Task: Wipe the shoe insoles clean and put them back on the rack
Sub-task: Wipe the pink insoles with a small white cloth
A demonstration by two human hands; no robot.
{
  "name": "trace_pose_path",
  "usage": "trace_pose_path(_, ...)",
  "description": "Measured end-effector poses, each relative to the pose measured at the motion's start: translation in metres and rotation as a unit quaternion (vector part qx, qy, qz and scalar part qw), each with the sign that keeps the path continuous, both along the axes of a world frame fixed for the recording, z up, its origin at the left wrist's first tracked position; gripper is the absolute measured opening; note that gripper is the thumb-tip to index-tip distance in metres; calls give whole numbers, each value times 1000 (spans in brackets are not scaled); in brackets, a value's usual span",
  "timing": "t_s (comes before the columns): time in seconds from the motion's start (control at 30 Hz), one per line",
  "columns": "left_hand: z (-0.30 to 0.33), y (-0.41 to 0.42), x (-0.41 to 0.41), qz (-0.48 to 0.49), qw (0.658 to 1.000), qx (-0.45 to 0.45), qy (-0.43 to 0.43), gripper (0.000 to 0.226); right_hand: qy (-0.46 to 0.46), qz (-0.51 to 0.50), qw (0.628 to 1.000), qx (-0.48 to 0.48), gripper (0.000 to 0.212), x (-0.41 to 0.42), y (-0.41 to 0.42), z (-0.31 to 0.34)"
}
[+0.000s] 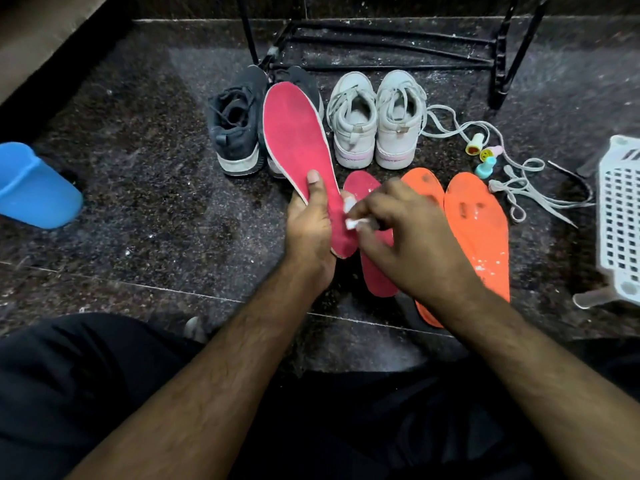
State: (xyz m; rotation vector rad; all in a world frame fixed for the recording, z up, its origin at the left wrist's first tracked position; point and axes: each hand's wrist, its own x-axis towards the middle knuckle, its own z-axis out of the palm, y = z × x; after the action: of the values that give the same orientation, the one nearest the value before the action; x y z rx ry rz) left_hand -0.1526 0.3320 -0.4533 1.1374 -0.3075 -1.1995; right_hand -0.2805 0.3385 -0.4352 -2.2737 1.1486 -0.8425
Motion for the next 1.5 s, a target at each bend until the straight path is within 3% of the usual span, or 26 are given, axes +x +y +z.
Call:
trace_pose_path(0.1, 1, 1, -3, -14, 1000, 8, 16, 38, 48, 40, 997, 52, 20, 5, -1, -18)
trace_pose_path(0.23, 0, 2, -2, -12, 1000, 9, 25, 52, 106, -47, 993, 35, 20, -5, -13, -19)
trace_pose_path(0.33, -4, 0, -3, -31, 999, 14, 17, 59, 43, -57, 997, -23, 16, -6, -8, -2)
trace_pose_path(0.43, -6, 0, -6, -61, 997, 38, 43, 46, -2, -20, 999, -26, 14, 2, 2, 2)
trace_pose_path(0.53, -6, 3, -8, -81, 995, 35, 49, 45, 54, 25, 998, 23, 17, 4, -5, -14)
trace_pose_path(0.67, -6, 6, -8, -89, 995, 40, -4, 44, 128, 64, 987, 68, 16, -16, -23, -12)
trace_pose_path(0.83, -7, 3, -12, -77, 996, 35, -8, 35, -3, -21, 1000, 4, 16, -21, -13, 4)
trace_pose_path(0.9, -7, 4, -11, -77, 996, 52, -4, 38, -2, 39, 999, 20, 17, -11, -7, 0)
trace_pose_path(1.0, -8, 6, -7, -115, 987, 102, -38, 55, 106, 162, 980, 41, 14, -7, -3, -11)
trace_pose_path(1.1, -9, 6, -5, -123, 987, 93, -35, 61, 141, 198, 969, 50, 14, -15, -9, -9)
trace_pose_path(1.23, -8, 6, -9, -131, 989, 63, -34, 44, 80, 108, 991, 4, 17, -25, -13, 2)
trace_pose_path(1.33, -7, 10, -13, -165, 985, 45, -24, 50, 6, 0, 999, -53, 16, -17, -16, 4)
trace_pose_path(1.5, -5, 10, -12, -87, 996, 26, -16, 47, 30, -21, 999, -22, 22, 6, -12, -10)
